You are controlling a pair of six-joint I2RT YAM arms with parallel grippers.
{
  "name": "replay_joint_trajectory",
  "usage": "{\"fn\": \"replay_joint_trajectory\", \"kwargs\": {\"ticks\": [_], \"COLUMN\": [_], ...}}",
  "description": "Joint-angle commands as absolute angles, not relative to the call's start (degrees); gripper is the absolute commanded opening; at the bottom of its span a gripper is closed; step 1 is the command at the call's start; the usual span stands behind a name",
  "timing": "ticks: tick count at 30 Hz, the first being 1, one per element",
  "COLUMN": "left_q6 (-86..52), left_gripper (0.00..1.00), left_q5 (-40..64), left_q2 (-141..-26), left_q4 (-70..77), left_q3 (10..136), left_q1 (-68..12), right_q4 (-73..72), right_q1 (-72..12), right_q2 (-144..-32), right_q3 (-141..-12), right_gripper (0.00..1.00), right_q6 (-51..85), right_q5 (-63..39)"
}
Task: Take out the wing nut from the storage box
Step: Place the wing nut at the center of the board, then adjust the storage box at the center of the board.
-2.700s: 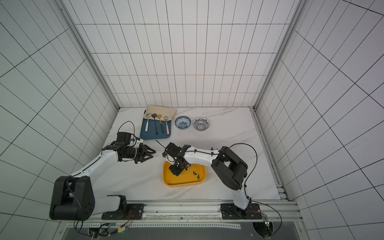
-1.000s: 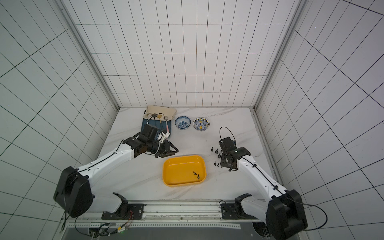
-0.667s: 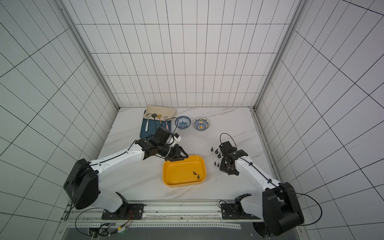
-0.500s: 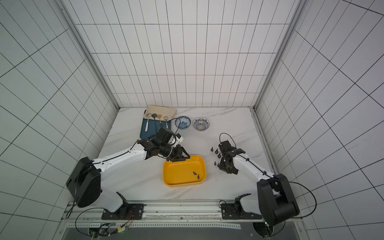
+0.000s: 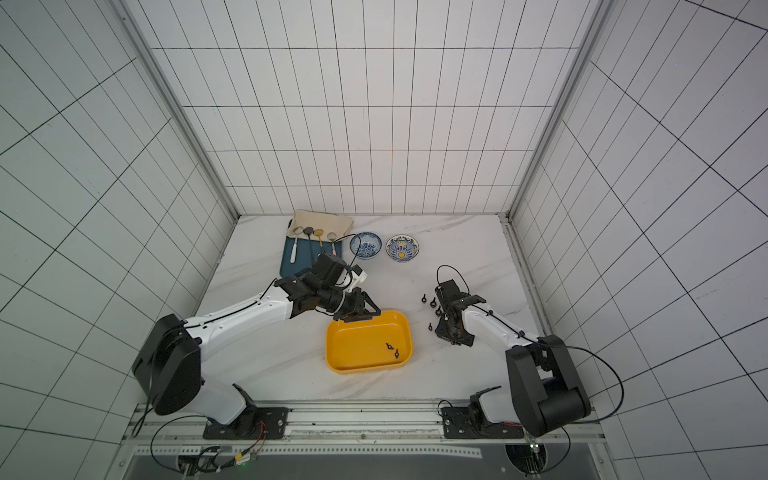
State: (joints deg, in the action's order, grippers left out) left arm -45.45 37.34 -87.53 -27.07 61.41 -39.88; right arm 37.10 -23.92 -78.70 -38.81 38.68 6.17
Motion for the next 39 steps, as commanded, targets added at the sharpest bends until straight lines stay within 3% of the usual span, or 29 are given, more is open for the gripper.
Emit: {"fn": "replay_joint_trajectory", "kwargs": {"ticks": [1,7,20,28,39], "left_q6": [-44.55,-44.64,-44.96,-45.09,-44.21], "left_gripper": [0.40,0.40,0.40,0.40,0.40], "left_q5": [38.05,38.32,38.23,37.97,36.83], "left_q2": [-88.07,-88.07,-87.87,-87.63,-86.84], "left_q4": [-26.08,-26.11,-26.19,-26.12,-27.70], "left_q3": [62.40,62.40,62.13,61.87,62.20], "left_q1": [-39.99,-40.07,-39.99,-40.01,-39.91], "right_q4": [36.84,37.17,38.52,42.43,49.86], "right_q1": [-23.29,-23.29,-23.29,-23.27,-23.20], "right_q2": [-80.44,-80.29,-77.73,-72.81,-63.64], "right_q3": [-38.57,-38.14,-38.38,-40.16,-46.10], "right_gripper": [0.06,0.13,0.16,0.25,0.26], "right_q6": [38.08,37.88,37.88,37.55,36.91], "right_q5": [4.59,4.31,4.89,6.05,13.27]}}
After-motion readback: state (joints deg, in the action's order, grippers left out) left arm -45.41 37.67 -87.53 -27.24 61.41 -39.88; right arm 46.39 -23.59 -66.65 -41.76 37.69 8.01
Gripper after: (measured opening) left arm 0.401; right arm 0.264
